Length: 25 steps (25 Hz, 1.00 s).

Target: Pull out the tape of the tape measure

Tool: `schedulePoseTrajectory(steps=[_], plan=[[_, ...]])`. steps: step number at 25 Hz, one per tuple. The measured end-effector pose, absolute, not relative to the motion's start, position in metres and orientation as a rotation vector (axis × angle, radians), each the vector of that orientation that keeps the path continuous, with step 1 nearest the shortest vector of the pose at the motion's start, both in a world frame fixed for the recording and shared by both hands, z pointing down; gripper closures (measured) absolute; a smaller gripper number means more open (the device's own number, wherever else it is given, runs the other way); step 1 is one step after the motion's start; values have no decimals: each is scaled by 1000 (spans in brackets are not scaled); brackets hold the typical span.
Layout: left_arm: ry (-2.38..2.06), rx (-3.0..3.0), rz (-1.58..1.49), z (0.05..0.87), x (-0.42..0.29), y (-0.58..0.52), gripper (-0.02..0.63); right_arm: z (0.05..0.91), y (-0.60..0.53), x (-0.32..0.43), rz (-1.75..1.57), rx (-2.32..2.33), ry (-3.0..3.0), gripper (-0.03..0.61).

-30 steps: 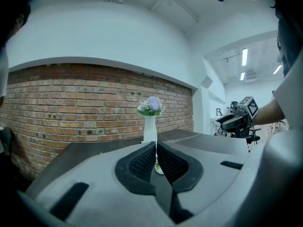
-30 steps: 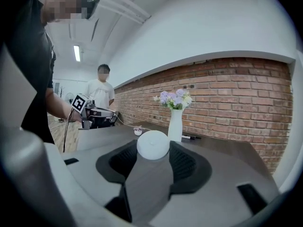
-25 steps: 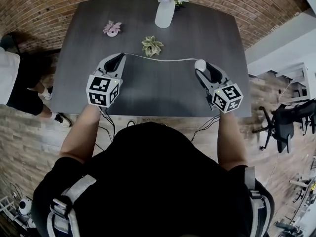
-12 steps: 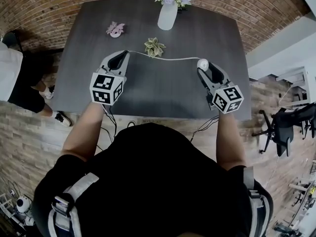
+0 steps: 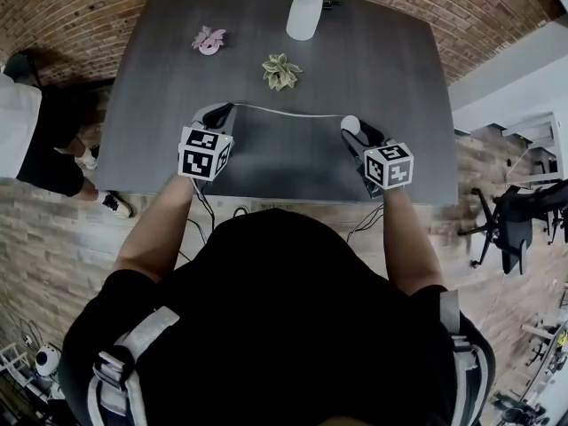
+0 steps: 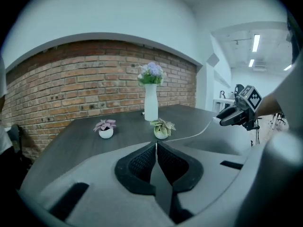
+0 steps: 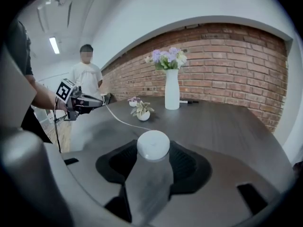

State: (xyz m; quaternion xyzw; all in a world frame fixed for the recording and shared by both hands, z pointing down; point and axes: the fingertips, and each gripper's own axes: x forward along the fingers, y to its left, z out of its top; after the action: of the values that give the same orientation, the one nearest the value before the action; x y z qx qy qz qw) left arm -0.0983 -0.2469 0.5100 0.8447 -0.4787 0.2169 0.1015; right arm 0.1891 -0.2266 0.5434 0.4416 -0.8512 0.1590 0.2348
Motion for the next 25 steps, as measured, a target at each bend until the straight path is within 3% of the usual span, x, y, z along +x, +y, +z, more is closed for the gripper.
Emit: schedulePoseTrajectory(steps=[8, 16, 18, 20, 24, 25], plan=[[-1350, 2424, 846, 561, -96, -244, 598, 587, -230, 186, 500, 1178, -2213, 368], [-1355, 2379, 836, 567, -107, -246, 594, 591, -234, 191, 516, 1180, -2190, 364], [-1357, 2364, 812, 566, -109, -247, 523, 587, -236, 194, 523, 1194, -2197, 344], [-1373, 2356, 791, 563, -113, -249, 505, 581, -239, 196, 514, 1219, -2207, 345], [-1471, 2389, 691, 539, -121, -256, 506, 551, -249, 204, 426, 1352, -2263, 443], [-1512, 2401, 646, 528, -123, -259, 528, 538, -253, 208, 395, 1402, -2284, 493]])
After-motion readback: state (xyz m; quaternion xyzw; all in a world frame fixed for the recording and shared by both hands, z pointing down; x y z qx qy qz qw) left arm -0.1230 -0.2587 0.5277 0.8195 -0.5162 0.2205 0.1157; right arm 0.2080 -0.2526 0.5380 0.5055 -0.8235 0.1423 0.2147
